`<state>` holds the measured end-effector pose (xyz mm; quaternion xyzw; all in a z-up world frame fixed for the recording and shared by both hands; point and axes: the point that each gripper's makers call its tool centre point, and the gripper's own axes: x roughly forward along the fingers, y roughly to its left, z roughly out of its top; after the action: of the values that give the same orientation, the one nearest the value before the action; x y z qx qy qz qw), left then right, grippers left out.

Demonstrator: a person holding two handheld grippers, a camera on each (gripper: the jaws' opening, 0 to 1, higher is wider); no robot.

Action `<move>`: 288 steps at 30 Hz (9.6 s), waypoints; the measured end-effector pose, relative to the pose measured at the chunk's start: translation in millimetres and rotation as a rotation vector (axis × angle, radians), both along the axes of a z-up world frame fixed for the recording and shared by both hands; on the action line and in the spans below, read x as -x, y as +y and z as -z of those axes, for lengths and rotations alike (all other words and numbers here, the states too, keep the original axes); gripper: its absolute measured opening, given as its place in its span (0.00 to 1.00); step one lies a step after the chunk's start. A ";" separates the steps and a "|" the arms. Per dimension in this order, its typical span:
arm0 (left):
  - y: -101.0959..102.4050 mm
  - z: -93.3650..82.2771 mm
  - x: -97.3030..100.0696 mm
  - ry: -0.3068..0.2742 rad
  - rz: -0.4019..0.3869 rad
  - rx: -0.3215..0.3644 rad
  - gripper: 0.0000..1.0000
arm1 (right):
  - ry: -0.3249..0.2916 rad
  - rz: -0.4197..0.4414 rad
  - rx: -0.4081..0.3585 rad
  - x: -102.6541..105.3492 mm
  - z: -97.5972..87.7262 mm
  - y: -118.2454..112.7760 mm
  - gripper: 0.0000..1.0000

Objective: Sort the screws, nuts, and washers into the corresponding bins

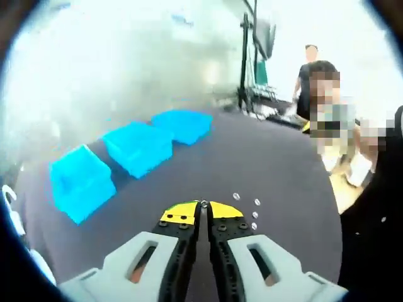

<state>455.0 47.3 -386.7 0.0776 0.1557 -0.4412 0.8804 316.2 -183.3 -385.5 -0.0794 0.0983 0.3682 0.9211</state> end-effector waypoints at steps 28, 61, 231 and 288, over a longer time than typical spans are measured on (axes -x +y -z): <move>79.5 -52.3 -82.0 -0.230 -0.388 0.148 0.04 | -0.036 0.027 -0.049 0.6 -16.3 1.7 0.49; 115.2 -62.3 -187.2 -0.230 -0.612 0.170 0.04 | -0.049 0.051 -0.057 5.8 -22.8 -6.9 0.49; -36.4 76.3 47.2 0.453 0.102 -0.557 0.25 | -0.069 0.069 -0.082 7.5 -18.8 -24.0 0.49; -42.7 39.4 59.8 0.179 -0.013 -0.301 0.03 | -0.064 0.074 -0.095 11.8 -15.1 -21.8 0.49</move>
<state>395.2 4.6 -426.0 0.1682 0.2983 -0.4124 0.8442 304.4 -205.2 -370.5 -0.0434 0.0543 0.3353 0.9395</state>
